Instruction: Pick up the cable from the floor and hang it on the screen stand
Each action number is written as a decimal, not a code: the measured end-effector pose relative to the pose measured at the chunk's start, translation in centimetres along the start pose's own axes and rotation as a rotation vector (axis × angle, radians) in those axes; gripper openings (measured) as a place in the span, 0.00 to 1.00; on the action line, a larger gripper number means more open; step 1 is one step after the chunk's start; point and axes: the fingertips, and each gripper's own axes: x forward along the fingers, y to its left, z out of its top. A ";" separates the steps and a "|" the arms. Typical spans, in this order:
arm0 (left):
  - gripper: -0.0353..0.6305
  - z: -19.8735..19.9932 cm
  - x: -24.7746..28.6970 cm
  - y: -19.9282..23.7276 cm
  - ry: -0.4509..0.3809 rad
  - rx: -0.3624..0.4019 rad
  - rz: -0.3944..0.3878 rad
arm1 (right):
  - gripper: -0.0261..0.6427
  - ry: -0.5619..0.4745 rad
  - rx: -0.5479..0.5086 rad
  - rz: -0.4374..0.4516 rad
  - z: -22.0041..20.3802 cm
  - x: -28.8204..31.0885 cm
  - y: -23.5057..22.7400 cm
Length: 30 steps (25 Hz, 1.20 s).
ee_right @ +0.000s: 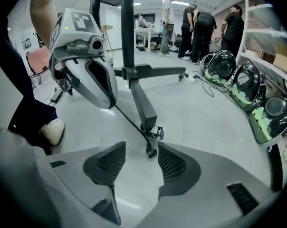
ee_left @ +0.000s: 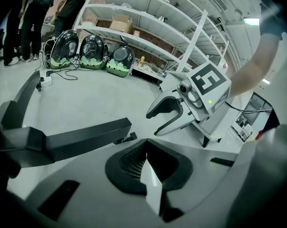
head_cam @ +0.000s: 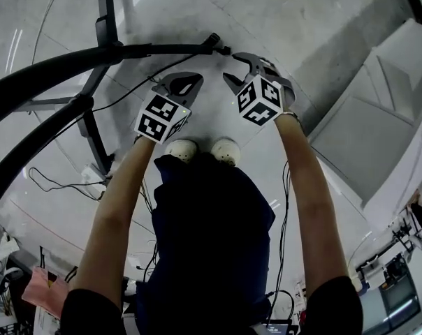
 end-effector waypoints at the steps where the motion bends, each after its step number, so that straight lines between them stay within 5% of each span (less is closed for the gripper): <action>1: 0.06 -0.5 0.5 0.2 0.002 0.003 -0.008 | 0.36 0.005 -0.007 0.002 -0.3 0.9 -0.1; 19: 0.06 -4.3 5.2 2.7 -0.027 0.012 -0.032 | 0.42 0.145 -0.052 0.108 -4.0 10.9 -2.4; 22: 0.06 -4.3 5.4 2.8 -0.033 0.000 -0.035 | 0.38 0.167 -0.031 0.139 -4.3 11.1 -2.4; 24: 0.06 -4.2 5.2 2.7 -0.038 -0.007 -0.035 | 0.26 0.185 -0.056 0.144 -4.3 11.1 -1.9; 30: 0.06 -4.0 4.2 1.3 -0.030 -0.029 -0.041 | 0.25 0.211 -0.071 0.144 -4.1 10.3 0.1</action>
